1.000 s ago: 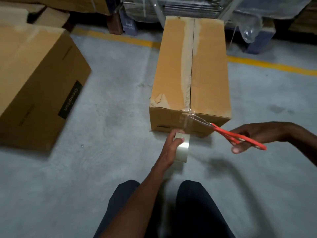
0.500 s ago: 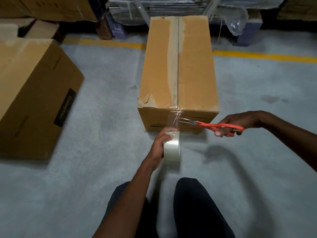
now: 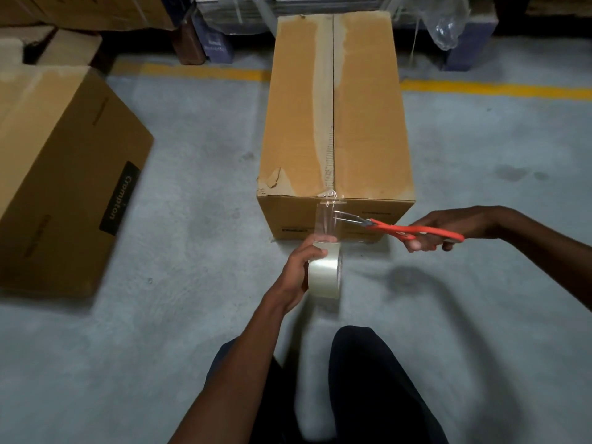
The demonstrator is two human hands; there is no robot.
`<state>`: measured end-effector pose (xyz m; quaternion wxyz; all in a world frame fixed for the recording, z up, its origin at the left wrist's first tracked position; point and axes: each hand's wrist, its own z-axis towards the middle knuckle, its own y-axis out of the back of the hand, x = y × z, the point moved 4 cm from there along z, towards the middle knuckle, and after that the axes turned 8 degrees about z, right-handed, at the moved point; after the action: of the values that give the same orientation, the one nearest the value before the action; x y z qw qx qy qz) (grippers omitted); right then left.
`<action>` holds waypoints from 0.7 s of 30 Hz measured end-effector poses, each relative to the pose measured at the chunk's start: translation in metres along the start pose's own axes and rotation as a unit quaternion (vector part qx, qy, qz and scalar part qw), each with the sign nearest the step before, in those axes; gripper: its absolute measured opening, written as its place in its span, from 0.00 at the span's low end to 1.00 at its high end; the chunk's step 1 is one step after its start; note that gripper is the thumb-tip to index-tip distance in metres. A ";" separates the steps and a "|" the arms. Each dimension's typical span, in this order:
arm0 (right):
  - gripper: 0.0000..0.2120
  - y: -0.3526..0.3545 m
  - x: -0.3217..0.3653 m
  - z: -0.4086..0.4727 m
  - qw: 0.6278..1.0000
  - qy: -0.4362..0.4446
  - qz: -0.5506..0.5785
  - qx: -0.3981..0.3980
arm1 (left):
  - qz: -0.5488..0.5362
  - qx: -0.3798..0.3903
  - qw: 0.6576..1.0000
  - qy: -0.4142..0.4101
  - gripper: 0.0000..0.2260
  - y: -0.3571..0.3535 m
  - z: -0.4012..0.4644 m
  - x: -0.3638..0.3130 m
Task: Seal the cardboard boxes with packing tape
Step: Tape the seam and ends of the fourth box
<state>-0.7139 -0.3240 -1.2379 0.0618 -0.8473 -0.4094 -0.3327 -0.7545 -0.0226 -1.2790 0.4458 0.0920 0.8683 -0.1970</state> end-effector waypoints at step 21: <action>0.18 -0.023 0.048 0.010 0.994 0.083 -0.063 -0.036 | 0.066 -0.013 0.998 0.015 0.12 0.002 0.003 0.004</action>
<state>-0.7046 -0.2737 -1.2204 0.0441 -0.7910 -0.4436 -0.4191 -0.7540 -0.0215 -1.2839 0.4457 0.1461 0.8695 -0.1550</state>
